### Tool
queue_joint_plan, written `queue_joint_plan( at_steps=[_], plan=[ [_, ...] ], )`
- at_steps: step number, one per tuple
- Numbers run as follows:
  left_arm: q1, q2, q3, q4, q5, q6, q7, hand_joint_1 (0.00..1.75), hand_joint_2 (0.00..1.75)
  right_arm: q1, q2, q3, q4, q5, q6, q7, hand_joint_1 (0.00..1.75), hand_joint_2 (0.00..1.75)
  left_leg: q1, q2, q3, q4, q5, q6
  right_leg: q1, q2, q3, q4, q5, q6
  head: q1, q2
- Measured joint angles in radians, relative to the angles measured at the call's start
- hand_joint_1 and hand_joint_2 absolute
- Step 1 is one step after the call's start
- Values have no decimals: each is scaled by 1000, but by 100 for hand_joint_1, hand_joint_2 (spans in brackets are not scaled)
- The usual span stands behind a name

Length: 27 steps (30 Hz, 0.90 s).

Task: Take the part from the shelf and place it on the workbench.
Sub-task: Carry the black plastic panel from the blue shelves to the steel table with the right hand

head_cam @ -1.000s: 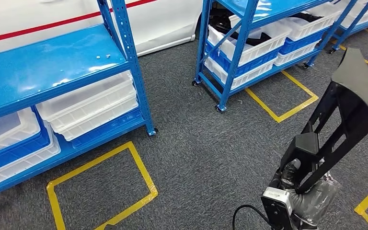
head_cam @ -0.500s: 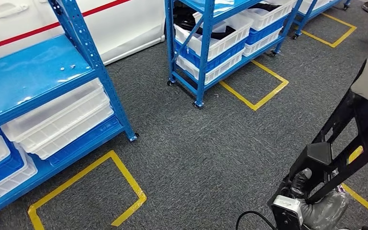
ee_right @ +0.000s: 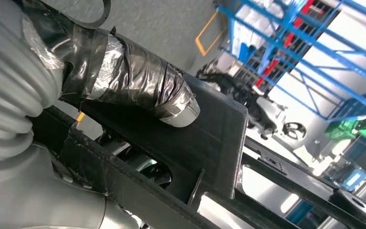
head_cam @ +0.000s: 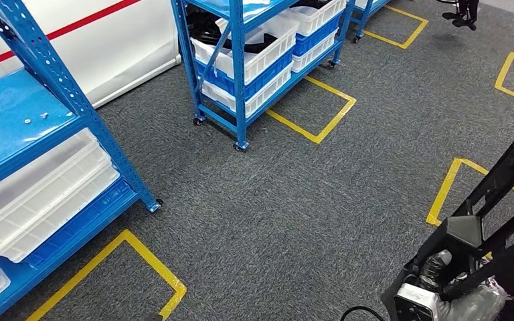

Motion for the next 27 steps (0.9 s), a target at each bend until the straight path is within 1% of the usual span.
queue_joint_plan(
  at_steps=[1,2,3,4,5,6,7,9,10,11,13,14,15,16,17,18,19,20,21,22,23,24,25,26,27],
  plan=[
    [0,0,0,0,2,-1,-1,0,175,3,0,-3,-3,0,0,-2,175,175,1,13,3,-6,3,7,1,-24,-10,21,-14,5,1,0],
    [1,0,1,0,4,-2,-3,0,175,5,1,-6,-5,0,0,-2,175,175,2,26,5,-10,5,13,2,-55,-31,65,-41,9,2,0],
    [3,0,1,0,5,-3,-4,0,175,6,1,-8,-6,0,0,-2,175,175,0,40,6,-11,5,16,1,-84,-61,127,-74,14,3,0],
    [4,0,2,0,6,-3,-6,0,175,7,1,-10,-7,0,0,-2,175,175,-1,54,6,-11,4,19,-1,-98,-95,195,-104,19,3,0],
    [5,0,2,0,7,-4,-7,0,175,10,1,-11,-7,0,0,-2,175,175,-2,69,6,-11,2,19,-4,-103,-122,249,-122,23,3,0],
    [6,0,3,0,7,-4,-7,0,175,12,1,-13,-7,-1,0,-3,175,175,-2,82,7,-11,0,18,-6,-105,-133,270,-121,26,3,0],
    [6,0,3,0,7,-5,-7,0,175,14,1,-15,-7,-3,0,-3,175,175,-2,94,9,-10,-2,16,-9,-109,-121,248,-99,27,3,0],
    [5,0,3,0,7,-5,-7,0,175,16,1,-20,-7,-9,0,-4,175,175,-2,114,17,-10,-8,11,-12,-127,-57,131,-34,27,3,0],
    [5,0,3,0,7,-5,-7,0,175,16,1,-21,-8,-11,0,-4,175,175,-2,119,20,-10,-10,9,-12,-135,-29,81,-11,26,3,0],
    [5,0,3,0,7,-5,-7,0,175,16,1,-22,-8,-12,0,-4,175,175,-2,122,22,-10,-11,7,-12,-141,-14,55,1,26,3,0],
    [5,0,3,0,7,-5,-7,0,175,17,1,-23,-8,-12,0,-4,175,175,-2,123,23,-10,-12,7,-12,-146,-8,44,5,25,3,0],
    [5,0,3,0,7,-5,-7,0,175,16,1,-23,-8,-12,0,-4,175,175,-3,124,24,-10,-13,5,-10,-157,-1,29,3,24,3,0],
    [5,0,3,0,7,-5,-7,0,175,16,1,-24,-9,-12,0,-4,175,175,-4,126,25,-10,-14,3,-8,-172,6,15,0,22,4,0],
    [5,0,4,0,7,-5,-7,0,175,16,2,-25,-10,-13,0,-5,175,175,-6,135,28,-11,-16,-2,-3,-177,10,4,-2,14,3,0],
    [4,0,4,0,6,-5,-8,0,175,18,3,-27,-12,-14,-1,-7,175,175,-7,133,30,-6,-25,-11,0,-174,13,-9,-3,2,3,0],
    [3,0,5,0,5,-5,-8,0,175,20,5,-29,-15,-14,-1,-8,175,175,-6,121,26,11,-41,-18,1,-159,12,-12,0,-11,3,0],
    [2,0,6,0,5,-4,-9,0,175,21,7,-31,-18,-15,-1,-10,175,175,-5,104,12,50,-68,-26,1,-139,11,-16,4,-23,2,0],
    [3,0,7,0,4,-4,-11,0,175,23,9,-32,-21,-15,-1,-11,175,175,-4,79,-15,111,-103,-29,-1,-124,11,-20,7,-31,2,0],
    [4,0,8,0,4,-5,-13,0,175,23,10,-32,-21,-16,-1,-11,175,175,-4,63,-50,183,-137,-29,0,-113,11,-20,7,-35,2,0],
    [6,0,8,0,4,-6,-16,0,175,23,11,-33,-21,-16,-1,-12,175,175,-4,57,-83,249,-159,-29,2,-100,10,-19,7,-36,2,0],
    [7,0,9,0,5,-9,-21,0,175,24,11,-33,-21,-17,0,-13,175,175,-4,55,-103,285,-162,-28,3,-86,11,-18,7,-36,2,0],
    [8,0,9,0,7,-11,-27,0,175,24,11,-33,-21,-17,0,-14,175,175,-4,54,-106,281,-144,-26,4,-72,12,-17,7,-36,2,0],
    [8,0,10,0,8,-14,-32,0,175,25,11,-34,-22,-17,0,-16,175,175,-4,52,-93,244,-111,-24,5,-58,13,-15,6,-36,2,0],
    [8,0,10,0,8,-16,-37,0,175,26,12,-34,-22,-17,0,-19,175,175,-4,38,-64,174,-68,-20,5,-44,15,-13,5,-35,2,0],
    [9,0,11,0,9,-18,-40,0,175,27,13,-34,-23,-17,0,-21,175,175,-4,15,-36,106,-38,-16,6,-31,15,-10,4,-32,2,0]
  ],
)
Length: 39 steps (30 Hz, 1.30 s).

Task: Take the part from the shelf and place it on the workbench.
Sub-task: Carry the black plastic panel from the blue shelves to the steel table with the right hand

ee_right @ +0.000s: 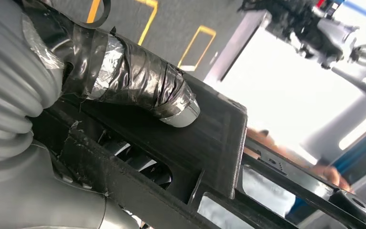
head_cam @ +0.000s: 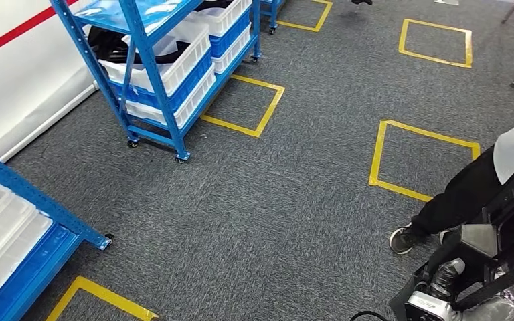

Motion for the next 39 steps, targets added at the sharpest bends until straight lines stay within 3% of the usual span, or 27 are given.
queue_joint_plan(
  at_steps=[2,3,5,7,9,11,12,13,14,16,17,18,20,21,23,25,26,27,28,29,31,33,35,37,39],
  plan=[
    [0,0,3,0,1,-2,-5,0,175,1,3,0,-2,0,1,-2,175,175,0,-38,35,-86,27,6,-2,23,-6,6,-1,9,0,0],
    [-1,1,5,0,2,-2,-5,0,175,2,4,-1,-2,0,1,-2,175,175,-1,-43,38,-93,23,9,-3,33,-11,7,1,15,0,0],
    [-3,1,7,0,0,-2,-5,0,175,7,5,-2,-4,0,1,-3,175,175,-2,-23,40,-101,29,19,-8,42,-18,7,5,28,0,0],
    [-3,2,7,0,-4,-2,-4,0,175,10,5,-6,-7,0,0,-3,175,175,-1,1,43,-111,37,32,-5,-2,-35,41,-18,37,1,0],
    [-1,2,7,0,-9,-2,-3,0,175,10,5,-10,-9,0,-1,-3,175,175,-4,26,44,-115,39,38,-5,-56,-82,143,-77,43,2,0],
    [1,2,7,0,-11,-3,-2,0,175,11,5,-10,-8,0,-1,-2,175,175,-7,54,43,-114,37,41,-8,-70,-137,256,-122,48,2,0],
    [2,2,7,0,-11,-3,-2,0,175,11,5,-10,-8,0,-1,-2,175,175,-8,68,43,-114,36,41,-9,-74,-145,275,-120,49,2,0],
    [1,2,7,0,-11,-3,-3,0,175,12,5,-10,-8,0,-1,-1,175,175,-9,81,44,-113,34,41,-9,-78,-133,256,-100,48,2,0],
    [1,2,7,0,-11,-4,-3,0,175,12,5,-10,-8,0,-1,-1,175,175,-10,92,46,-113,32,40,-8,-87,-99,195,-67,46,2,0],
    [-1,1,7,0,-11,-5,-3,0,175,11,5,-10,-8,0,-1,-1,175,175,-13,112,53,-113,26,34,0,-130,-24,56,-20,35,2,0],
    [-2,1,7,0,-10,-6,-3,0,175,11,5,-10,-8,0,-1,-1,175,175,-14,120,56,-112,23,29,5,-145,-2,13,-11,28,1,0],
    [-3,1,7,0,-10,-6,-3,0,175,11,5,-10,-8,0,-1,0,175,175,-15,128,58,-112,21,25,10,-152,5,-3,-13,22,1,0],
    [-5,0,7,0,-10,-7,-3,0,175,13,5,-12,-9,0,-1,0,175,175,-15,143,63,-115,18,15,12,-131,4,-7,-9,12,1,0],
    [-6,0,7,0,-10,-7,-3,0,175,14,6,-12,-10,0,-1,-1,175,175,-14,135,63,-108,9,10,10,-121,6,-13,-5,6,1,0],
    [-7,0,8,0,-10,-7,-3,0,175,13,6,-13,-11,0,-1,-1,175,175,-12,94,41,-48,-33,1,3,-100,12,-24,2,-6,1,0],
    [-5,0,8,0,-10,-7,-3,0,175,12,7,-13,-11,0,-1,0,175,175,-9,52,-22,86,-97,-3,2,-80,10,-25,4,-11,0,0],
    [-3,0,8,0,-10,-8,-3,0,175,12,7,-14,-10,0,0,0,175,175,-9,44,-53,146,-117,-5,2,-67,9,-23,4,-12,0,0],
    [-1,0,8,0,-10,-8,-3,0,175,12,7,-14,-10,1,0,0,175,175,-8,41,-71,178,-117,-6,2,-54,8,-21,3,-12,0,0],
    [0,0,8,0,-10,-9,-3,0,175,12,7,-14,-10,2,0,1,175,175,-6,40,-70,168,-96,-7,1,-39,8,-17,2,-11,0,0],
    [0,0,8,0,-10,-9,-3,0,175,12,7,-15,-10,3,1,2,175,175,-3,35,-49,117,-58,-8,0,-24,8,-12,0,-9,0,0],
    [1,0,8,0,-11,-9,-3,0,175,12,6,-17,-9,5,1,4,175,175,3,-3,8,-17,6,-8,-1,1,5,3,-7,-1,0,0],
    [-1,0,8,0,-11,-8,-4,0,175,11,6,-19,-9,6,1,8,175,175,5,-37,35,-82,20,-2,-2,22,-5,13,-10,10,0,0],
    [-5,0,8,0,-11,-7,-4,0,175,12,6,-22,-9,4,1,11,175,175,1,-28,37,-87,21,10,-5,42,-14,13,-5,24,0,0],
    [-8,0,8,0,-11,-6,-4,0,175,12,5,-26,-10,3,0,12,175,175,2,-5,39,-95,27,24,-6,16,-22,28,-14,33,1,0],
    [-7,0,8,0,-11,-6,-4,0,175,10,4,-28,-10,2,0,12,175,175,2,20,39,-101,31,34,-3,-44,-61,109,-63,41,2,0]
  ],
)
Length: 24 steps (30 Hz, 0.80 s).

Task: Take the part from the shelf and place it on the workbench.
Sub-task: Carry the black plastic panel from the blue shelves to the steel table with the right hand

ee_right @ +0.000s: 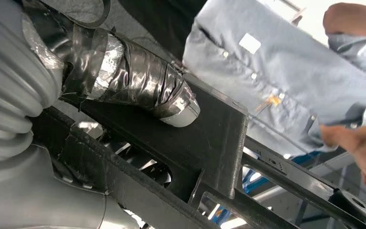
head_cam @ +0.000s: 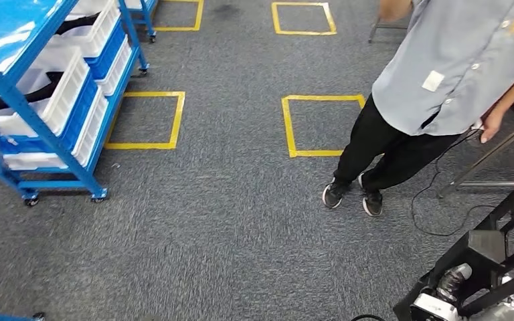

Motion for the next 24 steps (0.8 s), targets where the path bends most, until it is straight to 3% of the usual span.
queue_joint_plan(
  at_steps=[2,3,4,6,7,9,10,12,14,16,18,19,20,21,23,24],
  plan=[
    [3,0,0,0,0,0,0,0,175,-2,0,0,0,0,0,0,175,175,-3,26,-2,0,-1,3,-1,-28,-61,125,-58,6,0,0],
    [5,0,0,0,0,0,0,0,175,-1,0,0,1,0,0,1,175,175,-5,40,-2,0,-2,4,-3,-31,-80,165,-68,7,0,0],
    [5,0,0,0,0,0,0,0,175,-1,-1,0,2,0,0,1,175,175,-6,53,-2,0,-4,4,-4,-33,-82,170,-60,6,0,0],
    [4,0,0,0,-1,0,0,0,175,0,-1,0,2,0,0,2,175,175,-7,77,4,0,-8,2,-3,-50,-26,68,2,1,0,0],
    [4,0,0,0,-1,0,1,0,175,-1,-1,0,2,0,0,2,175,175,-8,86,8,0,-11,-1,2,-76,12,-3,26,-4,0,0],
    [3,0,0,0,-1,0,1,0,175,-2,-1,0,2,0,0,2,175,175,-11,103,14,0,-16,-9,15,-114,57,-92,47,-17,0,0],
    [2,0,0,0,-1,0,2,0,175,-2,-1,0,2,0,0,3,175,175,-12,112,16,-2,-18,-13,20,-119,59,-102,43,-23,0,0],
    [0,0,0,0,-1,0,2,0,175,0,-2,0,2,0,0,5,175,175,-11,123,22,-3,-23,-23,19,-95,60,-110,48,-34,-1,0],
    [-2,0,0,0,-1,0,3,0,175,-1,-2,0,2,0,-1,6,175,175,-9,86,14,30,-50,-31,11,-72,67,-122,54,-47,-1,0],
    [0,0,0,0,-2,0,2,0,175,-3,-2,0,2,0,-1,6,175,175,-7,34,-37,142,-109,-35,8,-47,70,-127,58,-57,-2,0],
    [3,0,0,0,-2,-2,2,0,175,-3,-3,0,4,0,0,6,175,175,-6,20,-100,259,-150,-37,9,-21,68,-123,57,-61,-2,0],
    [4,0,0,0,-2,-3,1,0,175,-2,-3,0,4,0,1,6,175,175,-6,20,-114,275,-141,-37,10,-6,68,-120,56,-61,-2,0],
    [5,0,0,0,-2,-4,1,0,175,-1,-3,0,5,0,1,6,175,175,-6,18,-111,256,-115,-37,10,9,69,-117,54,-60,-2,0],
    [6,0,0,0,-3,-5,1,0,175,0,-2,-1,5,0,2,6,175,175,-5,12,-90,197,-71,-35,10,25,70,-113,52,-58,-2,0],
    [7,0,0,0,-3,-6,0,0,175,2,-2,-1,5,0,1,6,175,175,-4,-24,-38,70,-14,-30,9,50,69,-104,46,-52,-2,0],
    [6,0,0,0,-3,-6,0,0,175,3,-2,-1,5,0,1,6,175,175,-4,-39,-20,28,-1,-27,8,60,66,-100,44,-46,-1,0]
  ],
)
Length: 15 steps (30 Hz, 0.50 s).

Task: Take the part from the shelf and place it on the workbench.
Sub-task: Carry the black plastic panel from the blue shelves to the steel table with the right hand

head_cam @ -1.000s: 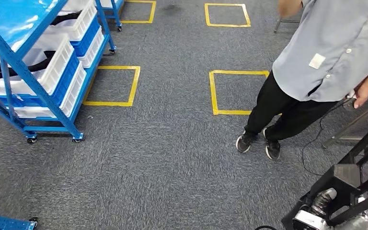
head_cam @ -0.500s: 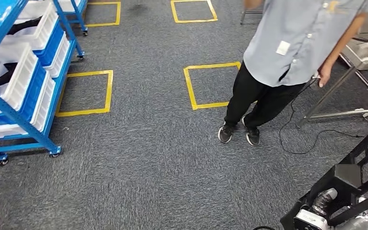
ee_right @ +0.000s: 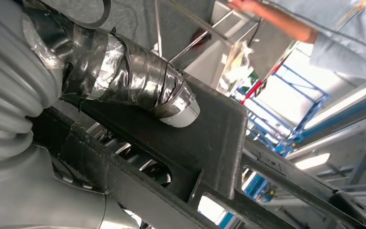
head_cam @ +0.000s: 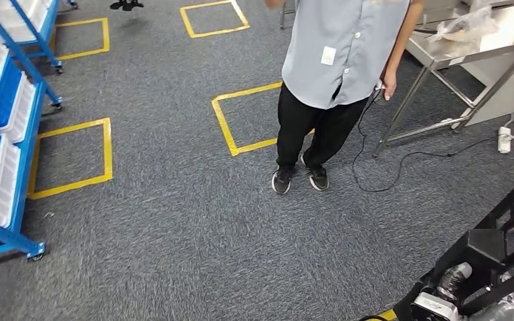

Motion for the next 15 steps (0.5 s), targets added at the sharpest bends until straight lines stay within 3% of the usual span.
queue_joint_plan(
  at_steps=[1,3,4,6,8,9,10,11,12,13,15],
  plan=[
    [-1,0,0,0,0,0,0,0,175,2,0,0,0,0,0,0,175,175,-2,-8,6,-12,-3,3,-2,8,-3,1,0,6,0,0],
    [-5,0,0,0,0,-1,-1,0,175,7,0,-1,-1,0,-1,-1,175,175,-3,7,9,-21,3,12,-5,24,-7,-2,3,19,0,0],
    [-6,0,0,0,0,-1,-1,0,175,10,0,-2,-2,0,-1,-1,175,175,-2,17,12,-28,7,19,-4,17,-10,2,0,25,0,0],
    [-6,-1,0,0,0,-1,-2,0,175,13,0,-7,-5,1,-2,-2,175,175,2,40,17,-42,15,32,-3,-28,-35,54,-35,36,3,0],
    [-2,-2,0,0,-1,-2,-2,0,175,15,0,-10,-6,1,-2,-3,175,175,1,64,18,-45,14,37,-7,-76,-95,173,-95,47,5,0],
    [0,-2,0,0,-1,-2,-1,0,175,16,0,-12,-6,1,-2,-3,175,175,0,77,18,-45,13,37,-10,-85,-124,229,-114,52,5,0],
    [1,-2,0,0,-1,-2,-1,0,175,18,0,-13,-6,1,-2,-3,175,175,0,89,19,-45,11,37,-13,-90,-140,257,-116,55,5,0],
    [2,-2,0,0,-1,-1,-1,0,175,20,0,-15,-6,0,-2,-3,175,175,0,101,21,-45,8,35,-15,-94,-137,248,-98,58,5,0],
    [2,-2,0,0,-1,-1,0,0,175,21,0,-16,-6,0,-2,-3,175,175,0,112,25,-45,5,33,-16,-101,-115,202,-66,58,5,0],
    [1,-2,0,0,-1,-1,0,0,175,21,0,-17,-6,0,-2,-3,175,175,-1,122,30,-45,1,30,-16,-121,-80,132,-30,57,5,0],
    [1,-3,0,0,-1,-1,-1,0,175,20,0,-19,-6,-1,-2,-4,175,175,-5,140,40,-44,-8,19,-6,-161,-22,18,9,46,5,0]
  ],
)
